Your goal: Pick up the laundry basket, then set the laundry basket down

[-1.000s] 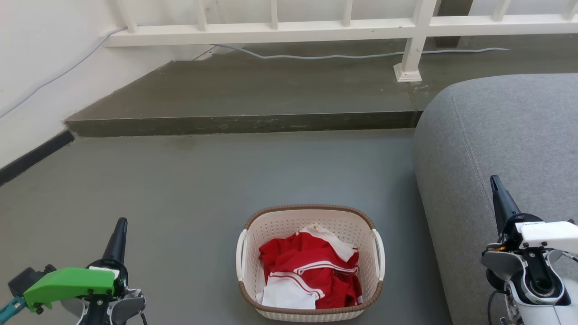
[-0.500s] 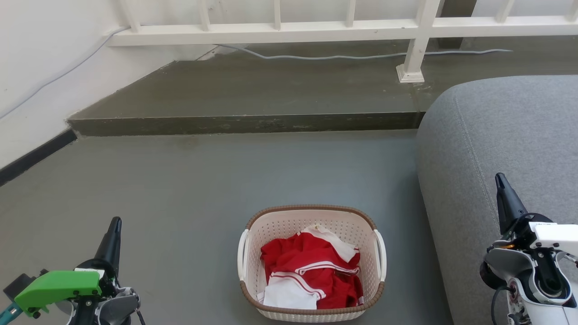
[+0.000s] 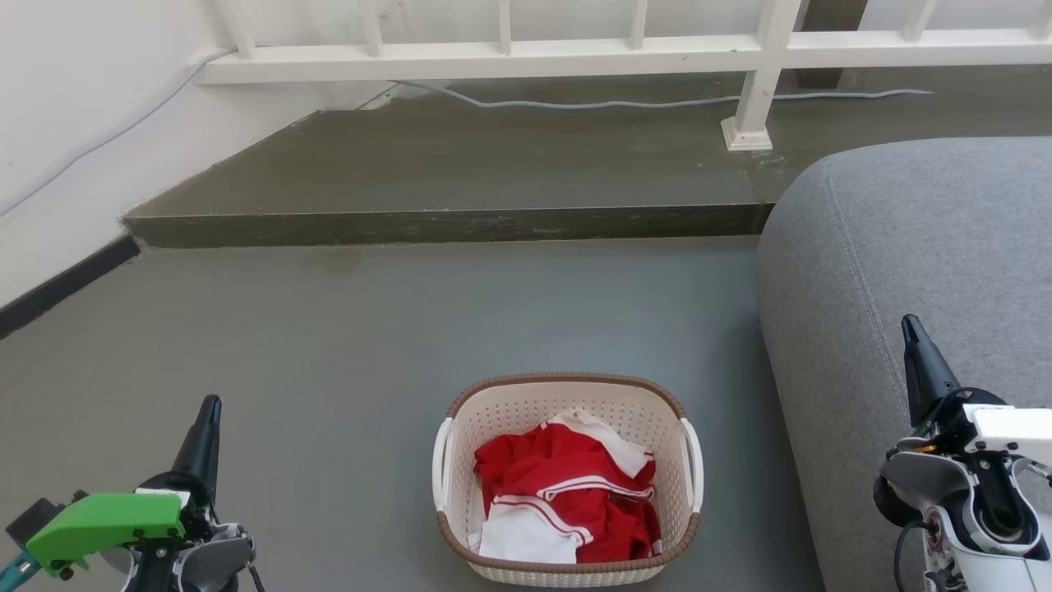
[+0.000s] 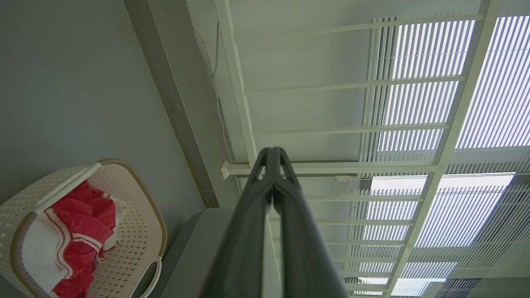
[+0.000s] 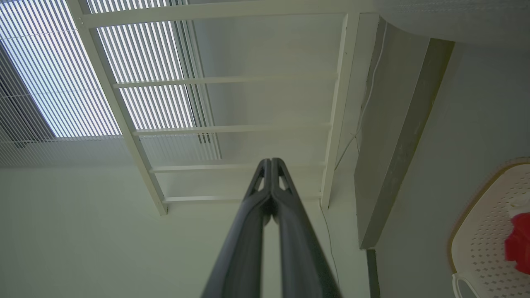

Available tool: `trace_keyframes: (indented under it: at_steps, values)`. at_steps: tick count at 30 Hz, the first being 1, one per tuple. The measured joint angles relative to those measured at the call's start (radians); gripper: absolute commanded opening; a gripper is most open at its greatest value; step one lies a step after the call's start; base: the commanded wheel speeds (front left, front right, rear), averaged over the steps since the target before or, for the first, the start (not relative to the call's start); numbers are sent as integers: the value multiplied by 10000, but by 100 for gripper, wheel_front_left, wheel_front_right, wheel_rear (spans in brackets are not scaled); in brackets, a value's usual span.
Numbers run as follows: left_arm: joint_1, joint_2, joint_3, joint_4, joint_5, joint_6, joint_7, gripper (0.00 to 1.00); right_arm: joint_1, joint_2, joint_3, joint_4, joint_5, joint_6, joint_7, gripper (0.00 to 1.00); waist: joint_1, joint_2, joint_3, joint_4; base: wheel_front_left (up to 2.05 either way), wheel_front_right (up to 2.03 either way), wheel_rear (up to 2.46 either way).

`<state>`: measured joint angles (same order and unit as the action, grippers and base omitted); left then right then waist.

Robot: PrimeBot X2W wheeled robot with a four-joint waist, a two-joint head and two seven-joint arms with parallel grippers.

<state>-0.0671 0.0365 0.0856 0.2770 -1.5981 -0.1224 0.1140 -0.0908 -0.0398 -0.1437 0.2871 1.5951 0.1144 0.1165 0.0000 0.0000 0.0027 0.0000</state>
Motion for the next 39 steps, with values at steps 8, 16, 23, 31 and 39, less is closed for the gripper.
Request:
trace_keyframes:
  at_steps: [8,16,23,31,39]
  values:
    - [0,0,0,0,-2,0,0,0,1,0,2,-4,4,0,-2,0,0,0,1,0,0,0,0]
    - [0,0,0,-2,-2,0,0,0,2,0,6,-8,6,0,-2,0,0,0,1,0,0,0,0]
    - [0,0,-2,-2,-2,0,0,0,2,0,8,-10,6,0,-2,0,0,0,1,0,0,0,0]
    - [0,0,-2,-2,-2,0,-2,0,3,0,12,-15,6,0,-2,0,0,0,1,0,0,0,0]
    - [0,0,-2,-4,-2,0,-2,0,4,0,15,-19,6,0,-10,0,0,0,1,0,0,0,0]
